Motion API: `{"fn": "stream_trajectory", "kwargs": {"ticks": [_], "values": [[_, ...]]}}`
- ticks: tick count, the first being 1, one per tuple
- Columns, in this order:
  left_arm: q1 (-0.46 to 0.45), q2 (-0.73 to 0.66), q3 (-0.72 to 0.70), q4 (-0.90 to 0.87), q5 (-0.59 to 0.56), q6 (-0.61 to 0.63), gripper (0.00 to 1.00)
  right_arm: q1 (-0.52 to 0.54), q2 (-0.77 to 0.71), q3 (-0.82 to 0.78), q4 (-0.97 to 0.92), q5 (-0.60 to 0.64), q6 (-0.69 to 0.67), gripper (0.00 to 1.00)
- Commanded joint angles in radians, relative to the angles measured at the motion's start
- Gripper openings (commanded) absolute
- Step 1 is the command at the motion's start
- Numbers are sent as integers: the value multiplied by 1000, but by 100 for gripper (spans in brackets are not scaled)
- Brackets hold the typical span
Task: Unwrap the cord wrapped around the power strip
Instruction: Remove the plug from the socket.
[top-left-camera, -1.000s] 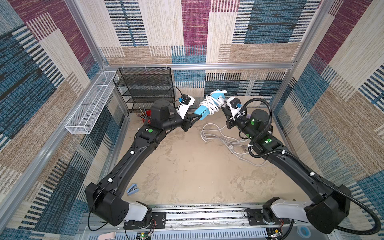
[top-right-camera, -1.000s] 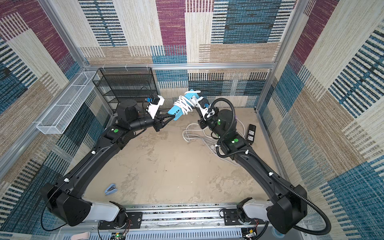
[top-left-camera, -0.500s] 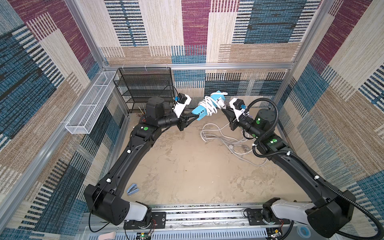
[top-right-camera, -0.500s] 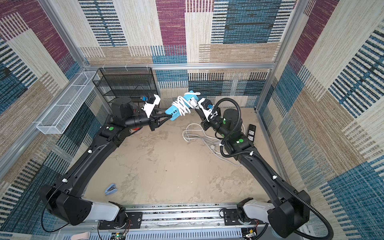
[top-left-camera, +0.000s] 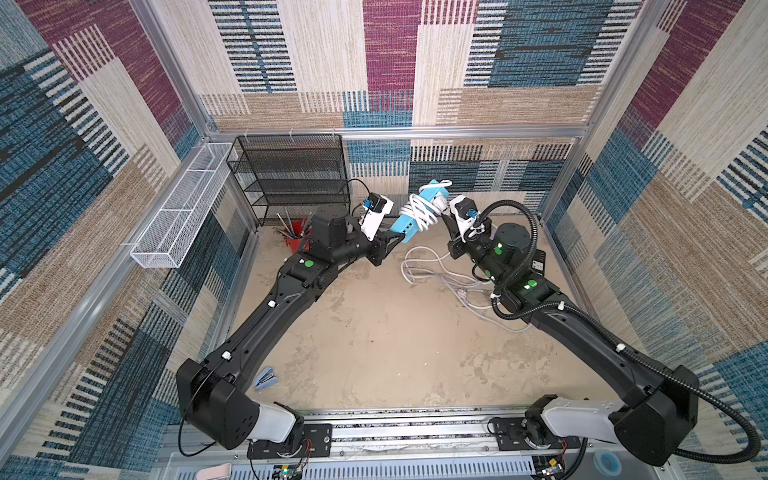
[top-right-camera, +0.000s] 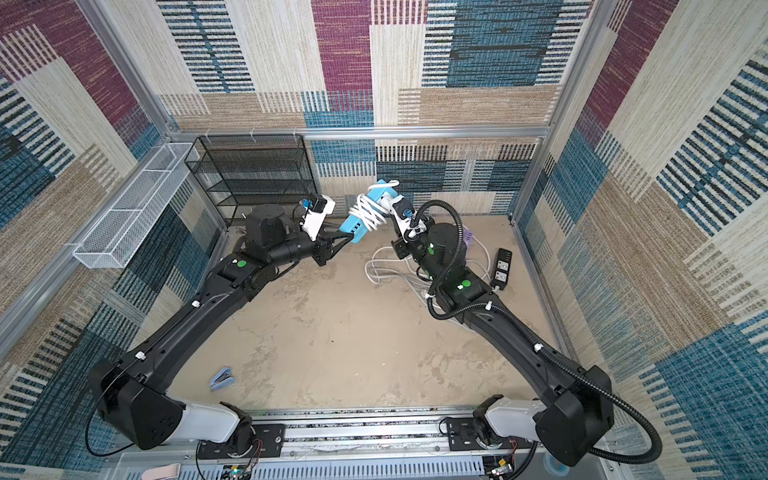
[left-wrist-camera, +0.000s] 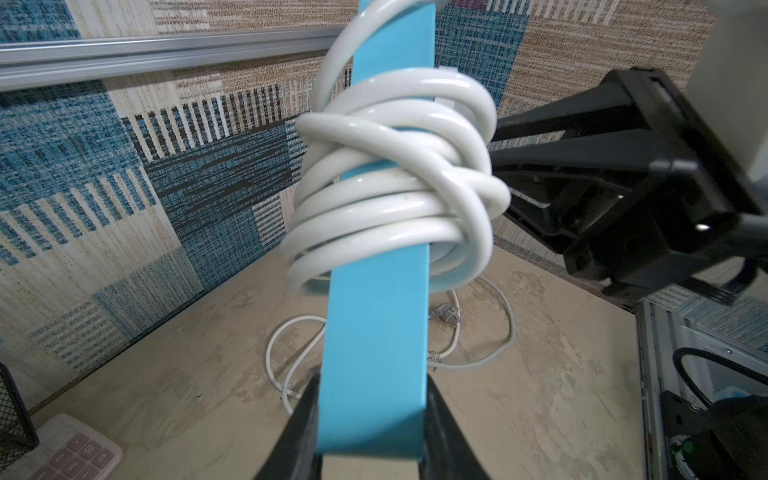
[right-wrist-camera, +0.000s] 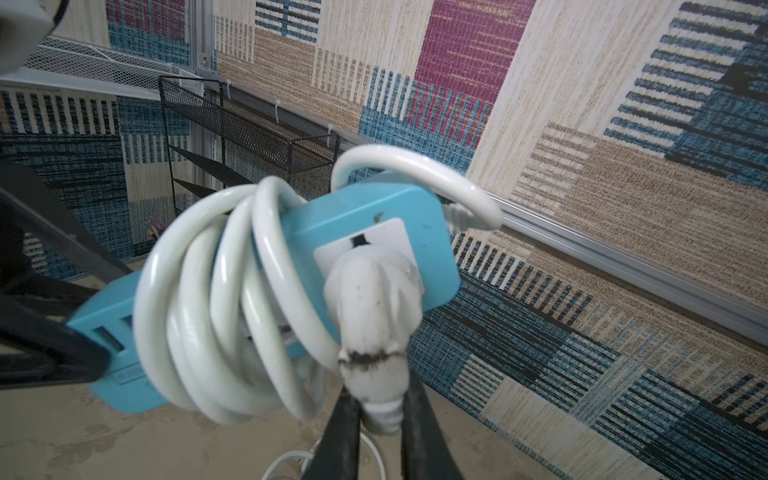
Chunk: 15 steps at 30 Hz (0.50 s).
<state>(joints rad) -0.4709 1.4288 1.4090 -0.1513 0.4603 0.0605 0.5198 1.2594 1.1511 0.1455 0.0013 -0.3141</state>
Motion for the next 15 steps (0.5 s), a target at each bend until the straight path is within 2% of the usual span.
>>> {"fn": "stream_trajectory", "kwargs": {"ticks": [1,5,10,12,15], "values": [[26,-8,17,41,-58,4,0,-75,-37,2,82,-173,60,0],[65,-18,35,10,-22,17,0,-143,-53,6,63,-199,64,0],[94,-16,42,19,6,-12,0,-147,-50,4,63,-236,80,0],[94,-11,40,31,-3,-27,0,-131,-50,-4,69,-234,79,0],[90,1,43,53,-30,-72,0,-50,-41,-16,87,-174,48,0]]}}
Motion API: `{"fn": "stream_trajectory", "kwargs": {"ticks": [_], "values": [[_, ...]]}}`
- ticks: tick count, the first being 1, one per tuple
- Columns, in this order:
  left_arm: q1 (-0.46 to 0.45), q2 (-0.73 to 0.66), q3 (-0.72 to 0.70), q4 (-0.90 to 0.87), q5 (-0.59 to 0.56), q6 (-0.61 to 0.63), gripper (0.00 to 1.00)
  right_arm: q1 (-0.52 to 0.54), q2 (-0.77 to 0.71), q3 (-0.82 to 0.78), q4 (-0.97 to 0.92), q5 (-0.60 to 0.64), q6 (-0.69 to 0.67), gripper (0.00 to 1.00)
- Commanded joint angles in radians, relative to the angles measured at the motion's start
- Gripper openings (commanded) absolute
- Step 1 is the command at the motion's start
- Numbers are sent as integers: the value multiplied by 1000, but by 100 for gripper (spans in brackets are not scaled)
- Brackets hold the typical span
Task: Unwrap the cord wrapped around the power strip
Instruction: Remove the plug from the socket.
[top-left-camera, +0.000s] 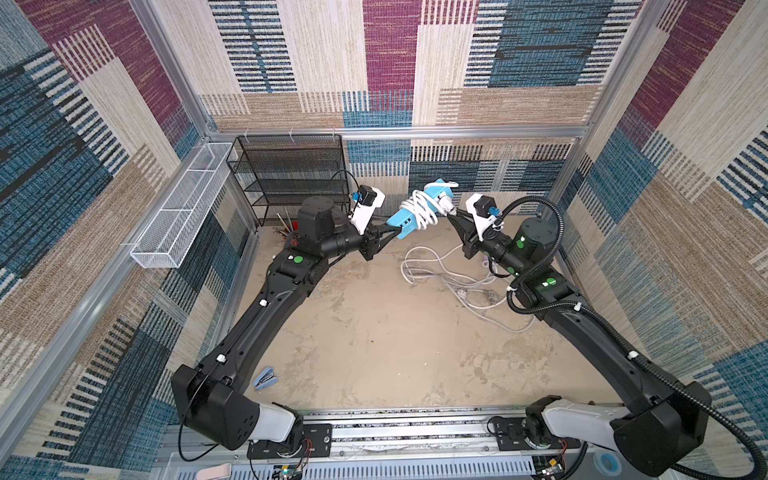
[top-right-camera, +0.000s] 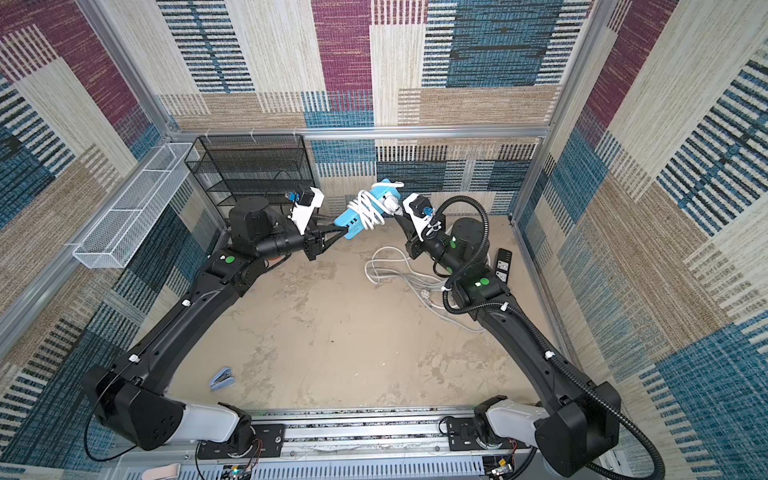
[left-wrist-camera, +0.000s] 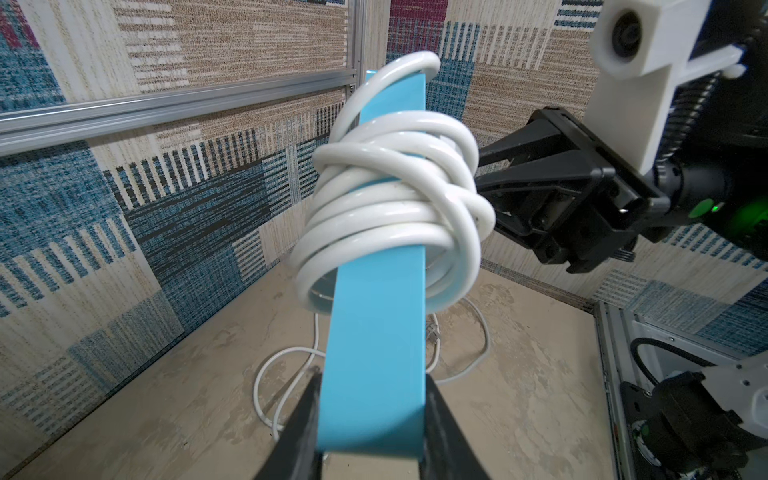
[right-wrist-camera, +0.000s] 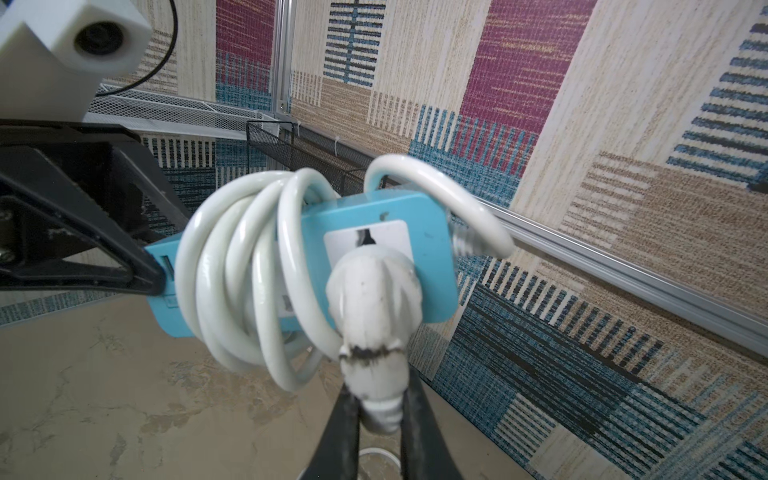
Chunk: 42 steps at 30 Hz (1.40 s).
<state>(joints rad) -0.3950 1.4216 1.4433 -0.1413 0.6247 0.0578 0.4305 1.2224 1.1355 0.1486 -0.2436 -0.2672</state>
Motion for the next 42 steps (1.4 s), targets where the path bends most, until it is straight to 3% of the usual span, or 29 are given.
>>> {"fn": "stream_trajectory", "kwargs": {"ticks": [1,8,13,22,42], "values": [[10,15,11,43,-208,-82,0,75,5,-1,88,95,-12,0],[-33,16,7,39,-326,-90,0,157,39,-18,141,128,8,0],[-32,5,12,21,-314,-62,0,151,27,-18,126,150,0,0],[44,8,67,-61,-153,-24,0,-25,-49,-12,72,37,39,0],[96,1,35,-5,-143,-59,0,-10,-89,-52,72,-77,66,0]]}}
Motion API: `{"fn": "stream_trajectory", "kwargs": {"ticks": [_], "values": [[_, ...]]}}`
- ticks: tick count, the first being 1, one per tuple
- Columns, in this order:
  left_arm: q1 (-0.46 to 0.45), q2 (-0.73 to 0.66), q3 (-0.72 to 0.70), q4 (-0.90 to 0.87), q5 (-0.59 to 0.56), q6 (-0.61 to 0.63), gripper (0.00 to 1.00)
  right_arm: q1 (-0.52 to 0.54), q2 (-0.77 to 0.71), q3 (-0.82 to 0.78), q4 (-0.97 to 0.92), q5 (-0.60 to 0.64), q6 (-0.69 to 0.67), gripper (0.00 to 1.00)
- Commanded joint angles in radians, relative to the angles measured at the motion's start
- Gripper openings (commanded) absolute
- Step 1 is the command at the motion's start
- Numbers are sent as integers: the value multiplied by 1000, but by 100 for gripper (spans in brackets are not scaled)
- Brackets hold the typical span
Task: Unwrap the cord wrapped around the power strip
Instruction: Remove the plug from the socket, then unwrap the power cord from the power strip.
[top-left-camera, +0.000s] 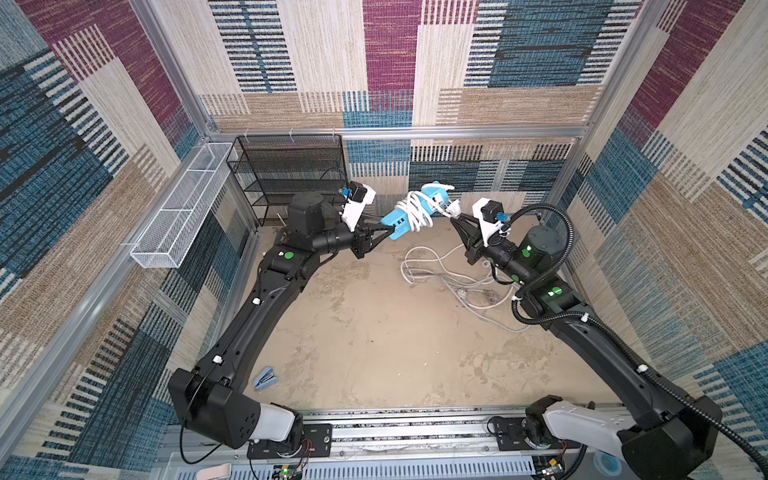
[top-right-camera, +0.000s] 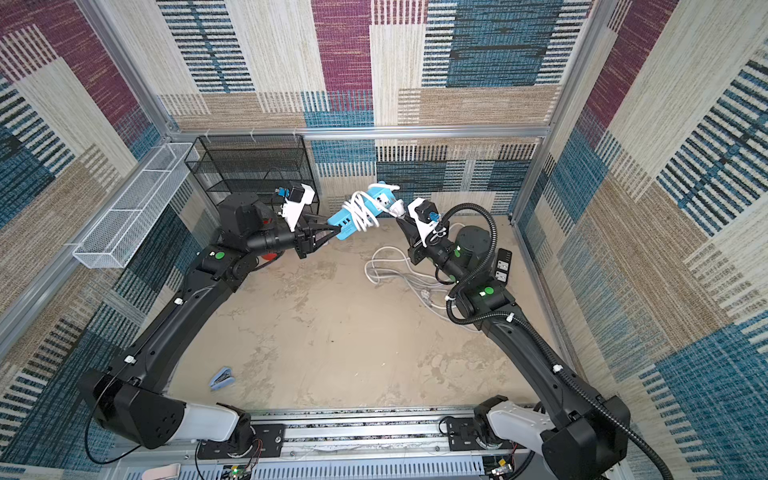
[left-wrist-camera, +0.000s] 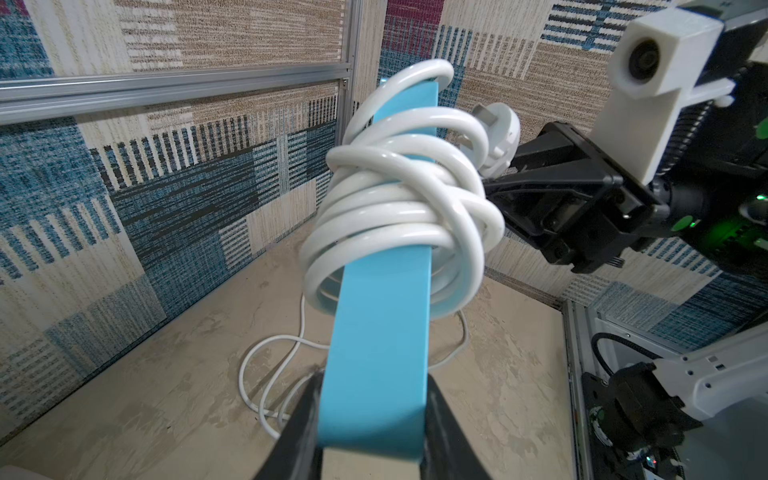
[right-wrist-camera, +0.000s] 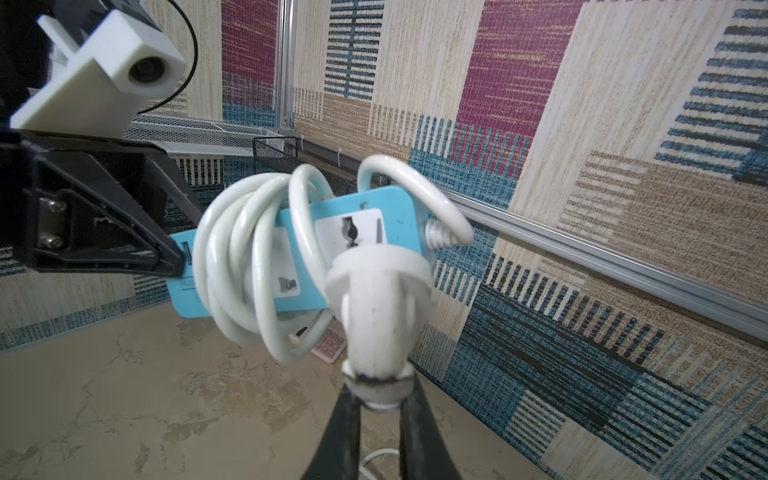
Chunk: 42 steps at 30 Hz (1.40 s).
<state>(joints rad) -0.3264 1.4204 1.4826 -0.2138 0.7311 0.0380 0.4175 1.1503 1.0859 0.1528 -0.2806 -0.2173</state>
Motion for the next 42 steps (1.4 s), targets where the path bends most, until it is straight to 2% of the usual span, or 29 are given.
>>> {"fn": "stream_trajectory", "kwargs": {"ticks": [1,9,24,28,31,34,35,36,42], "values": [[29,2,-5,68,-248,-41,0,3,-16,-4,67,-48,16,0],[39,2,-7,75,-241,-52,0,6,-29,-19,72,-78,12,0],[56,-6,-15,92,-255,-63,0,30,-83,-95,128,-16,10,0],[59,-5,-19,111,-233,-85,0,30,-87,-138,190,-38,24,2],[60,-10,-21,112,-230,-79,0,30,-85,-174,236,-56,39,39],[59,-20,-23,110,-228,-68,0,30,-93,-195,258,-55,45,85],[61,-21,-21,106,-226,-67,0,30,-93,-192,253,-55,44,95],[60,-21,-20,106,-223,-67,0,30,-92,-187,247,-52,42,99],[63,-22,-6,93,-198,-65,0,16,-37,-114,168,-55,30,98]]}}
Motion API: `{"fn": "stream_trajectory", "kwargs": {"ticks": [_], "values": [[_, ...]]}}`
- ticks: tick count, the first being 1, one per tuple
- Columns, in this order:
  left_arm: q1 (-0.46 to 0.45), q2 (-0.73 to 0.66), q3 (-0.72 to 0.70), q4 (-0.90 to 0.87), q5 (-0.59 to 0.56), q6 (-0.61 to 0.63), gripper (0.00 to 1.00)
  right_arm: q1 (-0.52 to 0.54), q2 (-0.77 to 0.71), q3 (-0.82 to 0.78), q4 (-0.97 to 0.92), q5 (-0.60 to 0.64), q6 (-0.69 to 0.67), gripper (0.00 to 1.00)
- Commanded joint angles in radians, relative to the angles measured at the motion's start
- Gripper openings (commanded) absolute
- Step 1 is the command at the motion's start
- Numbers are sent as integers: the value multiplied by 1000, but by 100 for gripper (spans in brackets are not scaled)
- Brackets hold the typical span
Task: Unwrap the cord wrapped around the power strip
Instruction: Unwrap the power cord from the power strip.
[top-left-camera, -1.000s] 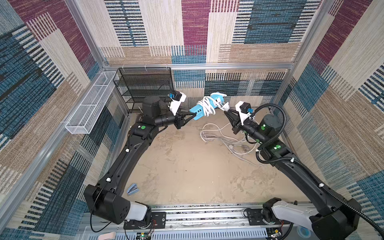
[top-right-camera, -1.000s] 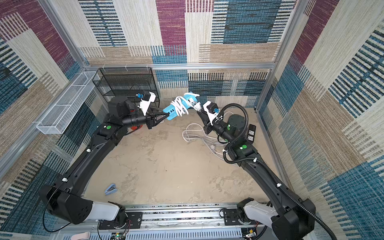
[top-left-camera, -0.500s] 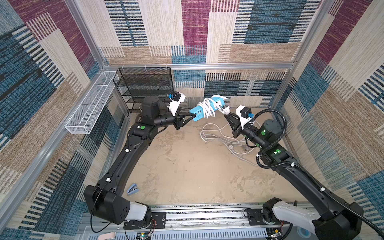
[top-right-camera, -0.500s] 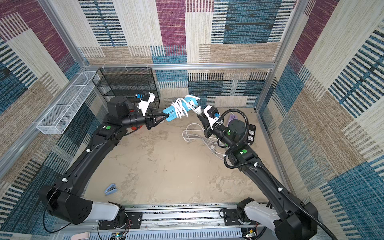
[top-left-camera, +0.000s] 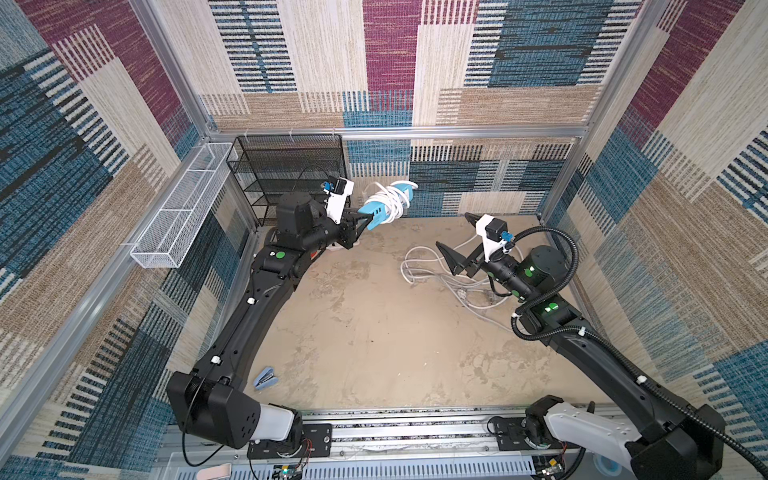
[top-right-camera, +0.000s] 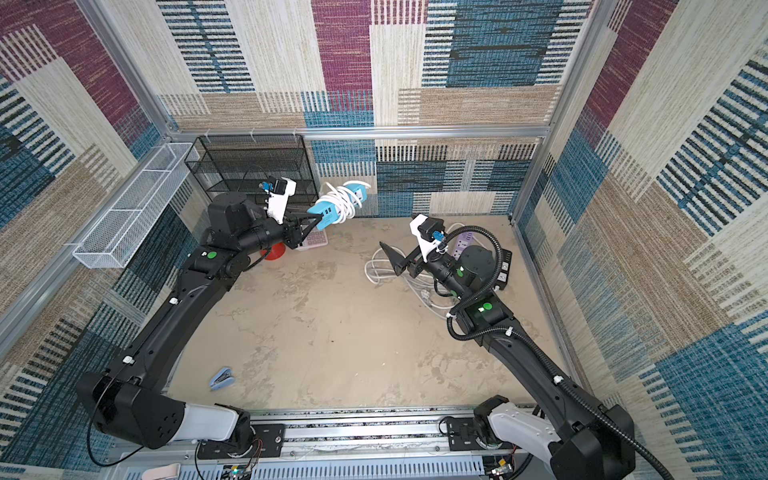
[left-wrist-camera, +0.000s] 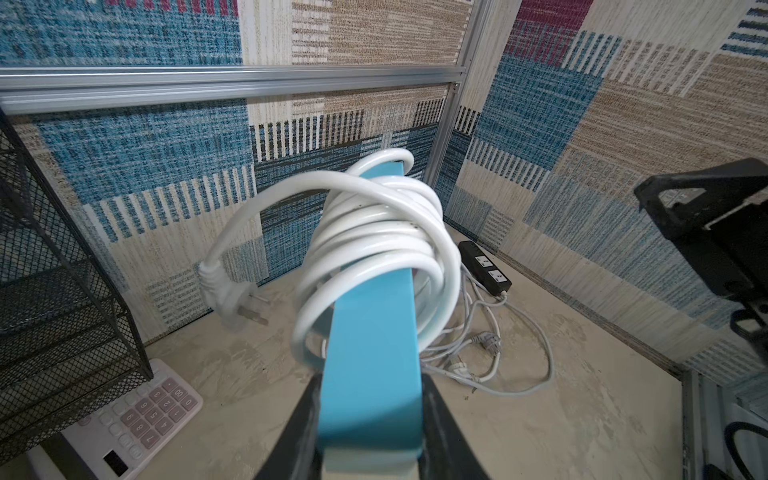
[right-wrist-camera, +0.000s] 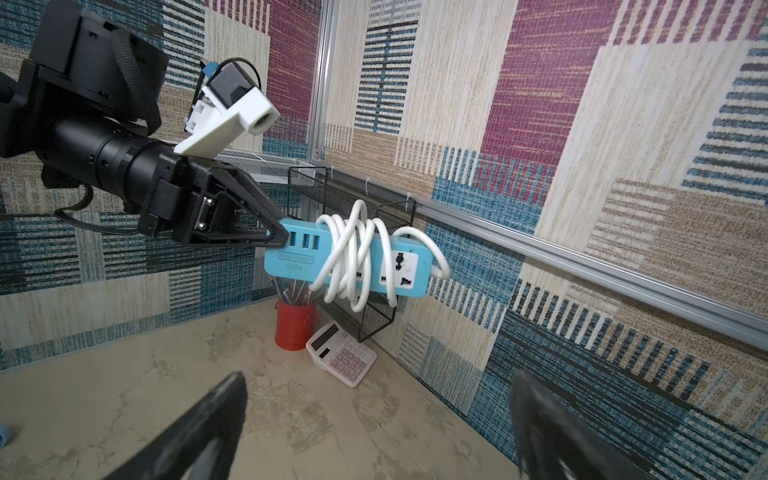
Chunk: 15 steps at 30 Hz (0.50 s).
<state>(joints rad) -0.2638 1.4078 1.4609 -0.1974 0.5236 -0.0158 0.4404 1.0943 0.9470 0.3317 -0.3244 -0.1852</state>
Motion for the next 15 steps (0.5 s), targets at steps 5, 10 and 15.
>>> {"fn": "stream_trajectory", "kwargs": {"ticks": [5,10,15], "values": [[0,-15,41,45,88,-7,0,-51,75,70,-28,-71,13,98],[0,-20,62,24,166,-3,0,-133,132,113,-24,-202,52,98],[0,-27,63,51,257,-31,0,-165,218,177,-53,-263,37,98]]}}
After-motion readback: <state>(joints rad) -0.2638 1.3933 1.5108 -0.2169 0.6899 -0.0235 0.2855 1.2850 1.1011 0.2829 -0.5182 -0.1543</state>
